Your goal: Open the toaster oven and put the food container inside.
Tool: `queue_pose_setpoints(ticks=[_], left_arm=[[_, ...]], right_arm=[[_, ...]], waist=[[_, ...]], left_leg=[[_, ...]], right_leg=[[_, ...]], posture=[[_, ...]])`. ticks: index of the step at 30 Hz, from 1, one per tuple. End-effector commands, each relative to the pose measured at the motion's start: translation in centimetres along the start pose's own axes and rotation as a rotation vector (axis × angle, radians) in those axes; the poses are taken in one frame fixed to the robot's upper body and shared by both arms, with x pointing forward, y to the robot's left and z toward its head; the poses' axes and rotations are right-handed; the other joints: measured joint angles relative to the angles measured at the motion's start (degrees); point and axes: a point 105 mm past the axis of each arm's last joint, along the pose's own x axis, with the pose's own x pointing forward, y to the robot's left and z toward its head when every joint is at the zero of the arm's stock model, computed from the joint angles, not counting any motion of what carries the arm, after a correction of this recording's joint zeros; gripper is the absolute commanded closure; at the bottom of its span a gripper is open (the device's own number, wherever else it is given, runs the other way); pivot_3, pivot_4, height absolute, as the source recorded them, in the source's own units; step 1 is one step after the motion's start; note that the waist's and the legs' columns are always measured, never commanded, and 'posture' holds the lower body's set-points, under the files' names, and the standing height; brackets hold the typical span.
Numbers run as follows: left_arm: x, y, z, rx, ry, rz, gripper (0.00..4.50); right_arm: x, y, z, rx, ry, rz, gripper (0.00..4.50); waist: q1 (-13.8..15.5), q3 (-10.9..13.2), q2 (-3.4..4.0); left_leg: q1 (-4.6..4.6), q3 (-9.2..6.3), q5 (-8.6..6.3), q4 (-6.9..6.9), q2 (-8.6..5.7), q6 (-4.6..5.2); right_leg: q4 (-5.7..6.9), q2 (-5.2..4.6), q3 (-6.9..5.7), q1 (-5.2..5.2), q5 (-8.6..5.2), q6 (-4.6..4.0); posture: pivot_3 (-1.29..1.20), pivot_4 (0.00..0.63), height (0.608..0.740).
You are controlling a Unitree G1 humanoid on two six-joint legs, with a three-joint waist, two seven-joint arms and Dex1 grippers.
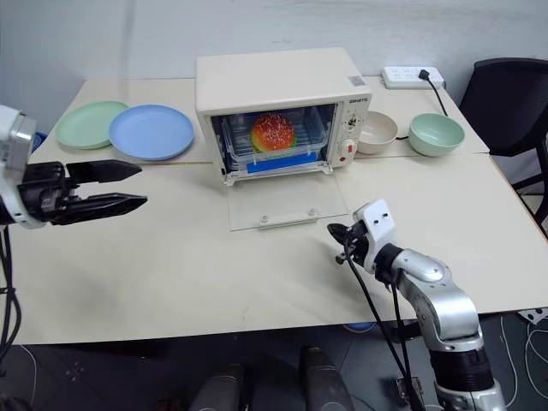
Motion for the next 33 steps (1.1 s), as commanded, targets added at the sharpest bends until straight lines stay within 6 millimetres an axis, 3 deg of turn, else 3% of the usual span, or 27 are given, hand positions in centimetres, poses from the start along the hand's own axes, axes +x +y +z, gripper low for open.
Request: queue_pose_setpoints(ticks=[1, 6, 9, 14, 18, 20, 25, 28, 33], left_arm=[[-0.6, -0.1, 1.0, 0.055, -0.021, 0.017, 0.01], [-0.6, 0.5, 1.2, 0.093, -0.031, 0.058, 0.01], [-0.5, 0.7, 1.1, 0.093, -0.031, 0.067, 0.01], [-0.6, 1.4, 1.1, 0.095, -0.041, 0.095, 0.01], [-0.5, 1.6, 0.9, 0.097, -0.044, 0.103, 0.01], [-0.7, 1.8, 0.8, 0.097, -0.043, 0.111, 0.01], [-1.1, 2.1, 0.7, 0.102, -0.041, 0.131, 0.0], [-1.4, 1.9, 0.7, 0.115, -0.033, 0.132, 0.0], [-2.0, 1.6, 0.8, 0.126, -0.025, 0.135, 0.0]], right_arm=[[0.7, -1.5, 0.0, -0.004, -0.031, -0.078, 4.5], [2.8, -2.6, -0.6, 0.007, -0.04, -0.099, 4.5], [3.7, -2.5, 0.5, -0.016, -0.077, -0.07, 4.5], [2.8, -2.7, 9.1, 0.001, -0.304, 0.017, 4.5], [1.1, -4.4, 13.4, -0.037, -0.366, 0.008, 4.5], [-0.1, -4.9, 14.0, -0.078, -0.339, 0.035, 4.5], [-3.6, -4.4, 12.9, -0.145, -0.213, 0.191, 3.43], [-6.1, -4.6, 12.9, -0.154, -0.155, 0.246, 2.39], [-8.2, -5.4, 13.3, -0.157, -0.109, 0.259, 0.68]], waist=[[0.0, 0.0, 0.0], [-0.4, 0.0, 0.0], [-0.5, 0.0, 0.0], [-1.2, 0.0, 0.05], [-1.2, 0.0, 0.06], [-0.9, 0.0, 0.06], [-0.2, 0.0, 0.07], [0.0, 0.1, 0.09], [0.0, 0.1, 0.11]], left_leg=[[0.01, 0.01, -0.02, 0.0, 0.0, 0.02], [0.02, 0.02, -0.16, -0.02, 0.01, 0.01], [0.01, 0.0, -0.2, -0.03, 0.05, 0.01], [0.01, 0.03, -0.2, -0.02, 0.04, 0.01], [0.02, -0.04, -0.21, -0.05, 0.08, -0.01], [-0.01, -0.09, -0.24, -0.09, 0.11, -0.03], [-0.38, -0.34, -0.28, -0.1, 0.12, 0.04], [-0.53, -0.26, -0.3, -0.09, 0.1, 0.09], [-0.41, -0.04, -0.32, -0.06, 0.11, 0.11]], right_leg=[[0.04, 0.0, 0.0, -0.02, 0.12, 0.22], [0.26, -0.09, 0.04, -0.11, 0.23, 0.42], [0.24, -0.16, 0.03, -0.13, 0.23, 0.42], [0.31, -0.26, 0.06, -0.15, 0.25, 0.44], [0.32, -0.29, 0.02, -0.17, 0.23, 0.42], [0.23, -0.3, 0.03, -0.16, 0.21, 0.39], [0.05, -0.33, 0.02, -0.23, 0.22, 0.4], [0.03, -0.35, -0.02, -0.32, 0.25, 0.45], [-0.16, -0.32, -0.05, -0.31, 0.27, 0.5]], posture=[[0.0, 0.15, 0.74], [0.0, 0.15, 0.74], [0.0, 0.15, 0.74], [0.0, 0.15, 0.74], [0.0, 0.15, 0.74], [0.0, 0.15, 0.74], [0.0, 0.15, 0.74], [0.0, 0.15, 0.74], [0.0, 0.15, 0.74]])
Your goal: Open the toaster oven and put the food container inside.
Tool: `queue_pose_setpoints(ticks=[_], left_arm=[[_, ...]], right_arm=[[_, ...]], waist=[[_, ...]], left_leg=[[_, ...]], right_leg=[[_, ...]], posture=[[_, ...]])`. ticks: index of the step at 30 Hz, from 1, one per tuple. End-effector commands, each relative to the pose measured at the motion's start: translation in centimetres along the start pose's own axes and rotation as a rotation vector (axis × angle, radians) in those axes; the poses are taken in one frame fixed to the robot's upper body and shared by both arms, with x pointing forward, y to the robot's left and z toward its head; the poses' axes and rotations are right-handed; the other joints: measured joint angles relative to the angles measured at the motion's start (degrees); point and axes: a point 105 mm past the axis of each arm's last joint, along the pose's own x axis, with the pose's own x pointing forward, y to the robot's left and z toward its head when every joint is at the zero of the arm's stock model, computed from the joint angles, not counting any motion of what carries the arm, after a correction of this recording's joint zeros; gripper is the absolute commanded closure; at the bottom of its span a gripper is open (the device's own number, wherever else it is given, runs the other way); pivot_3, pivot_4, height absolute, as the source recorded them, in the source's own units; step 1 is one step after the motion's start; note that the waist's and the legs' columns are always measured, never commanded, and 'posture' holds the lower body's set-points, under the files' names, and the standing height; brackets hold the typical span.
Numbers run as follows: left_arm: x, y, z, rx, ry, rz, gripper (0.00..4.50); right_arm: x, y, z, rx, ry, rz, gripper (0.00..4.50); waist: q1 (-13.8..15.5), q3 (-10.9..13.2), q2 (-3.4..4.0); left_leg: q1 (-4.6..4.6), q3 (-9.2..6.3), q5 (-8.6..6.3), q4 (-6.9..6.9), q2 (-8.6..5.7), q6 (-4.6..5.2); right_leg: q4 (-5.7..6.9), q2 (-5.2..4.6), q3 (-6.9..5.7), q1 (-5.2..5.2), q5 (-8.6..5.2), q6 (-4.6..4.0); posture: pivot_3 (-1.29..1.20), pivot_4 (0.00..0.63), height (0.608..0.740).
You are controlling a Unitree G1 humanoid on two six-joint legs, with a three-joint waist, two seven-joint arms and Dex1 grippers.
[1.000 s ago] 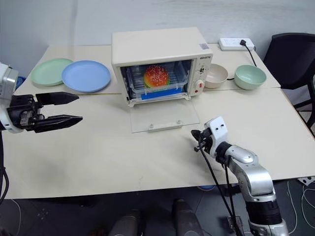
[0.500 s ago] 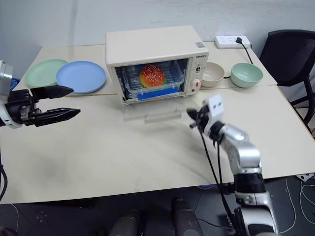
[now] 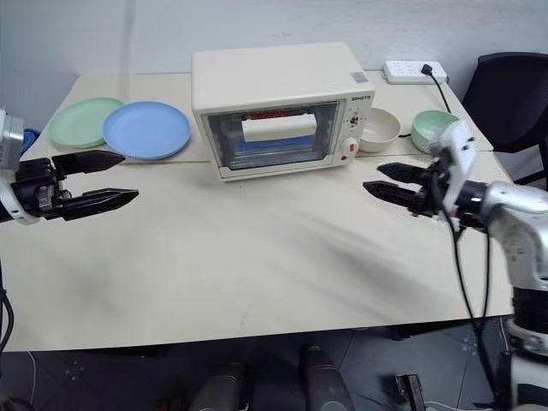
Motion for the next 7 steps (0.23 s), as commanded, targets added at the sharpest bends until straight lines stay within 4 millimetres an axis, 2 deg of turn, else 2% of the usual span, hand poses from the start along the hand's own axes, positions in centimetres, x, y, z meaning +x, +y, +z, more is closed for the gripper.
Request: queue_pose_setpoints(ticks=[1, 2, 7], left_arm=[[-1.12, -0.29, 1.54, 0.072, -0.009, 0.015, 0.0], [-1.3, -0.32, 1.64, 0.071, -0.009, 0.017, 0.0], [-1.52, -0.28, 1.53, 0.058, -0.009, 0.033, 0.0]], right_arm=[[-1.53, 0.3, 1.76, -0.032, -0.024, 0.021, 0.26], [-1.83, 0.27, 1.92, -0.04, -0.021, 0.025, 0.03], [-1.67, -0.5, 2.17, -0.074, -0.039, -0.013, 0.03]], waist=[[0.0, 0.0, 0.0], [0.0, 0.0, 0.0], [0.0, 0.0, 0.0]], left_leg=[[0.01, 0.0, 0.0, 0.04, 0.01, 0.0], [0.03, 0.0, 0.0, 0.07, 0.02, 0.0], [0.11, 0.09, 0.02, 0.13, 0.01, 0.0]], right_leg=[[0.02, 0.03, 0.0, 0.0, 0.0, 0.0], [0.08, 0.05, 0.01, 0.01, 0.0, 0.0], [0.19, 0.13, 0.05, 0.02, 0.0, -0.01]], posture=[[0.0, 0.15, 0.74], [0.0, 0.15, 0.74], [0.0, 0.15, 0.74]])
